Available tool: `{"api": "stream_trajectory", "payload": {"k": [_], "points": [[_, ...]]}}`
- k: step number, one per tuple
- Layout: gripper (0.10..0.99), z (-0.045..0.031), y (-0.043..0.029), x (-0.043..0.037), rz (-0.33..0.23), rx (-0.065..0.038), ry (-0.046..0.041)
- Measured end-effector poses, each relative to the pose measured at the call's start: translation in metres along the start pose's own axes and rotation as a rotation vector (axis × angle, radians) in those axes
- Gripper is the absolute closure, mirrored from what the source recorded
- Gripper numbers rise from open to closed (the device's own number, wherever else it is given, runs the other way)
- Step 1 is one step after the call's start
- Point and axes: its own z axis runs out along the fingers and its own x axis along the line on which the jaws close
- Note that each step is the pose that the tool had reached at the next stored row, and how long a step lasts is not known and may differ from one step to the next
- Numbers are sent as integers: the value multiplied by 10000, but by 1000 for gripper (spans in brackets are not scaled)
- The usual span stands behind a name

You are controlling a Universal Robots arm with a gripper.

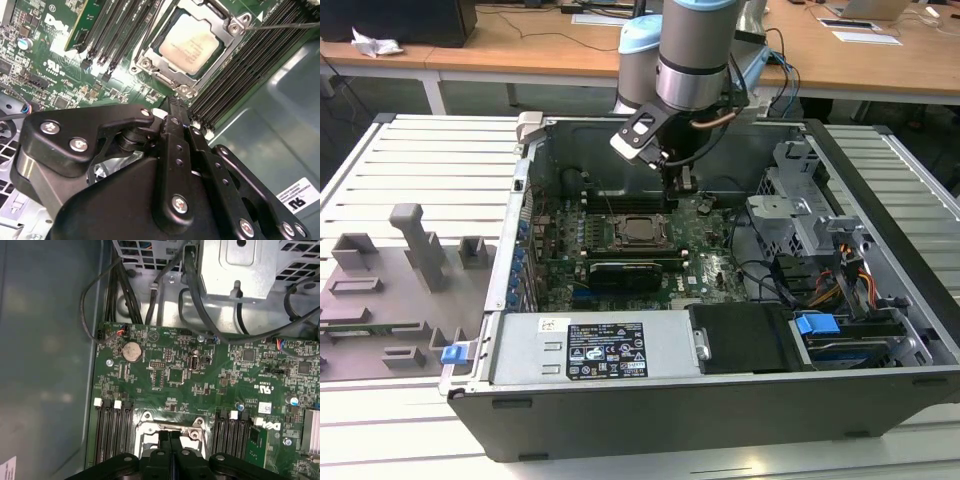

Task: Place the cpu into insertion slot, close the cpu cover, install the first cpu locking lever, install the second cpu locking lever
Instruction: 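Close the cpu cover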

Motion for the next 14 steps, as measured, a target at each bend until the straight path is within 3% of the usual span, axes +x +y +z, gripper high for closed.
{"api": "stream_trajectory", "payload": {"k": [8,14], "points": [[980,1,-146,13,-10,1,1],[980,-2,-306,28,-8,0,0]]}}
